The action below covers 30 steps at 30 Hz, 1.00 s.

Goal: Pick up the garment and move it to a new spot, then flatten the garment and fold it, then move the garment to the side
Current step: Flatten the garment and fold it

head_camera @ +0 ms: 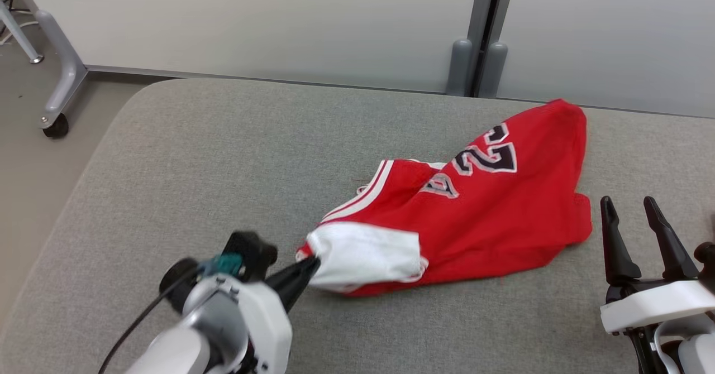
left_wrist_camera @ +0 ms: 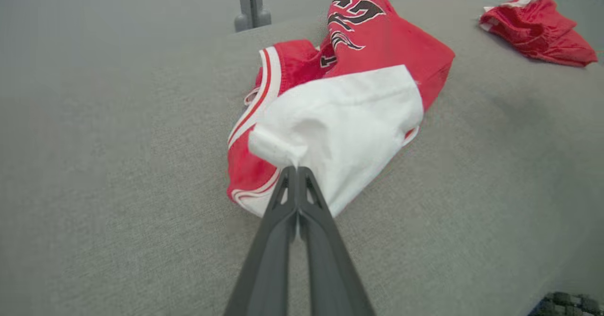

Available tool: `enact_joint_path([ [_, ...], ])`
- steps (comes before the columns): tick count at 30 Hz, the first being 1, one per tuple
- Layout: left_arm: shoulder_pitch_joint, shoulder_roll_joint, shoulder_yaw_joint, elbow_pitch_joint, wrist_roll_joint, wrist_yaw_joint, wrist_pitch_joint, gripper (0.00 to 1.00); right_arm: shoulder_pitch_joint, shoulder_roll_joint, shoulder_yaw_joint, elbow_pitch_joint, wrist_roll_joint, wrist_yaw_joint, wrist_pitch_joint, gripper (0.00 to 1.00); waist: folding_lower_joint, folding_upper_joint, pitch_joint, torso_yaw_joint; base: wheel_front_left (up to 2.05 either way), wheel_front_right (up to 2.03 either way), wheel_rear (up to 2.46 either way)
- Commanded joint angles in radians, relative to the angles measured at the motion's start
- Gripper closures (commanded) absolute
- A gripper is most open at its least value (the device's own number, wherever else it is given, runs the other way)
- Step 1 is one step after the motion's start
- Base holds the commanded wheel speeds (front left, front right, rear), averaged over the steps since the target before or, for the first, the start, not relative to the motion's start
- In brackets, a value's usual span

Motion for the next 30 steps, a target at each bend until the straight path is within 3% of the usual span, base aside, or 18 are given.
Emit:
enact_joint_path([
  [1,0.032,0.020,0.008,-0.029,-0.006,0.009,-0.005,1.00,0.013,-0.006,-0.005,-0.005,-0.004,0.000,0.004,0.00,0.0000,0.0000,0.002,0.002,0.00,0.00,0.00],
  [6,0.148,0.082,0.000,-0.092,0.017,0.032,-0.045,1.00,0.017,-0.009,-0.010,-0.006,-0.002,0.000,0.010,0.00,0.0000,0.0000,0.008,-0.003,0.00,0.00,0.00],
  [9,0.179,0.094,-0.020,-0.083,0.045,0.043,-0.059,0.53,0.014,-0.010,-0.007,-0.005,-0.004,0.000,0.014,0.00,0.0000,0.0000,0.006,-0.011,0.00,0.00,0.00],
  [10,0.193,0.092,-0.027,-0.076,0.047,0.043,-0.065,0.07,0.012,-0.010,-0.003,-0.004,-0.004,0.000,0.016,0.00,0.0000,0.0000,0.005,-0.015,0.00,0.00,0.00],
  [11,0.206,0.088,-0.031,-0.070,0.044,0.047,-0.072,0.00,0.011,-0.011,-0.001,-0.003,-0.004,0.000,0.017,0.00,0.0000,0.0000,0.004,-0.020,0.00,0.00,0.00],
  [15,0.229,0.100,-0.007,-0.069,0.050,0.076,-0.112,0.00,0.015,-0.012,-0.005,-0.003,-0.003,0.000,0.016,0.00,0.0000,0.0000,0.000,-0.030,0.00,0.00,0.00],
  [23,0.257,0.123,0.079,-0.196,0.025,0.189,-0.099,0.00,0.028,0.005,-0.011,0.001,-0.003,0.000,0.005,0.00,0.0000,0.0000,-0.019,-0.040,0.00,0.00,0.00],
  [26,0.231,0.103,0.087,-0.196,0.010,0.206,-0.085,0.00,0.023,0.011,-0.005,0.006,-0.002,0.000,0.002,0.00,0.0000,0.0000,-0.019,-0.040,0.00,0.00,0.00],
  [30,0.175,0.061,0.077,-0.129,-0.025,0.186,-0.049,0.00,0.010,0.016,0.008,0.014,0.000,0.000,0.001,0.00,0.0000,0.0000,-0.016,-0.043,0.00,0.00,0.00],
])
